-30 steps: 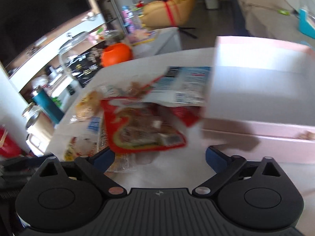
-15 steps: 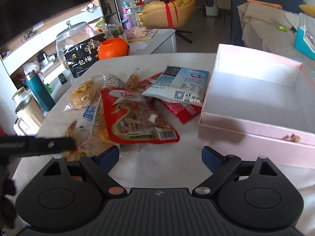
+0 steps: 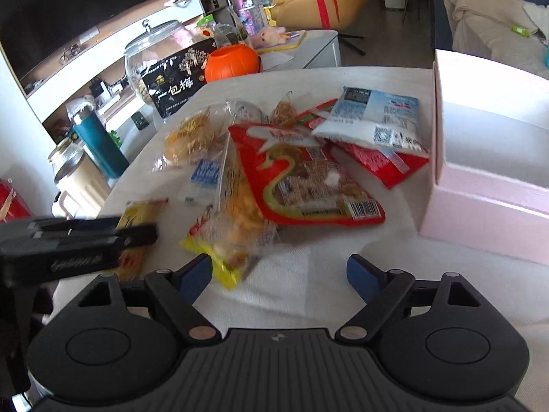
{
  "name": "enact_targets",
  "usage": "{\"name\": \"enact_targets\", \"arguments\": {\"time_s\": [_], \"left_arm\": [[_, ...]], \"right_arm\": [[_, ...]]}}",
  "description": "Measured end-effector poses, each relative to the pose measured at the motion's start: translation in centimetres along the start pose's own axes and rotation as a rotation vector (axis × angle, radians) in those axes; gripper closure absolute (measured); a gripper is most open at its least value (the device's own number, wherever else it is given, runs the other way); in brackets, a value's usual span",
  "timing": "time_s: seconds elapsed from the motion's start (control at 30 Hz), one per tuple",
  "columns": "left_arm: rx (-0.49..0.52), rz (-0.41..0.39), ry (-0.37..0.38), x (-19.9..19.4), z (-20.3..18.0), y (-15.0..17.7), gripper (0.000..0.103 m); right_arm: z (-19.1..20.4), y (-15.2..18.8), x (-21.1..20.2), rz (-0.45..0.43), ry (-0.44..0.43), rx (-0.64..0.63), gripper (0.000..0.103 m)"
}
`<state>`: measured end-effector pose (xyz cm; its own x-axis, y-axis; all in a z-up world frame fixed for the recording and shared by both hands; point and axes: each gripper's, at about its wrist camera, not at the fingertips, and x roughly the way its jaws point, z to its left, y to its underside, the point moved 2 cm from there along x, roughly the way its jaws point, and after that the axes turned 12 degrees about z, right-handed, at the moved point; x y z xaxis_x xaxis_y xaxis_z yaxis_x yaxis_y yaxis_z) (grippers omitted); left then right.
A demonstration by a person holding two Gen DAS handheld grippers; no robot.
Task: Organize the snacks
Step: 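Reach the right gripper to the candy bag while the left gripper grasps the yellow rice-cracker bag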
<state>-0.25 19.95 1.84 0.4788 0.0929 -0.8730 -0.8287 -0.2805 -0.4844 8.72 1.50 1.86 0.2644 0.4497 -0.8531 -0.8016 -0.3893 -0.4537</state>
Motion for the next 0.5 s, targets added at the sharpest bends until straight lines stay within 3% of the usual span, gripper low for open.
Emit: {"name": "enact_targets", "arguments": {"time_s": [0.13, 0.23, 0.33, 0.4, 0.5], "left_arm": [[-0.070, -0.012, 0.053, -0.8, 1.7, -0.1, 0.047], [-0.077, -0.015, 0.059, -1.1, 2.1, -0.2, 0.047], [-0.057, 0.010, 0.063, -1.1, 1.8, 0.3, 0.047], [-0.045, 0.020, 0.065, -0.9, 1.4, 0.6, 0.047], [-0.023, 0.015, 0.080, -0.5, 0.4, 1.0, 0.054]], "right_arm": [[0.7, -1.6, 1.0, 0.009, -0.055, 0.055, 0.016], [2.1, -3.1, 2.3, 0.015, -0.034, 0.077, 0.014], [3.7, -3.8, 3.5, 0.020, 0.057, 0.004, 0.014], [4.2, -3.2, 3.4, 0.015, 0.099, -0.061, 0.022], [3.7, -1.2, 2.1, 0.020, 0.114, -0.132, 0.025]]}}
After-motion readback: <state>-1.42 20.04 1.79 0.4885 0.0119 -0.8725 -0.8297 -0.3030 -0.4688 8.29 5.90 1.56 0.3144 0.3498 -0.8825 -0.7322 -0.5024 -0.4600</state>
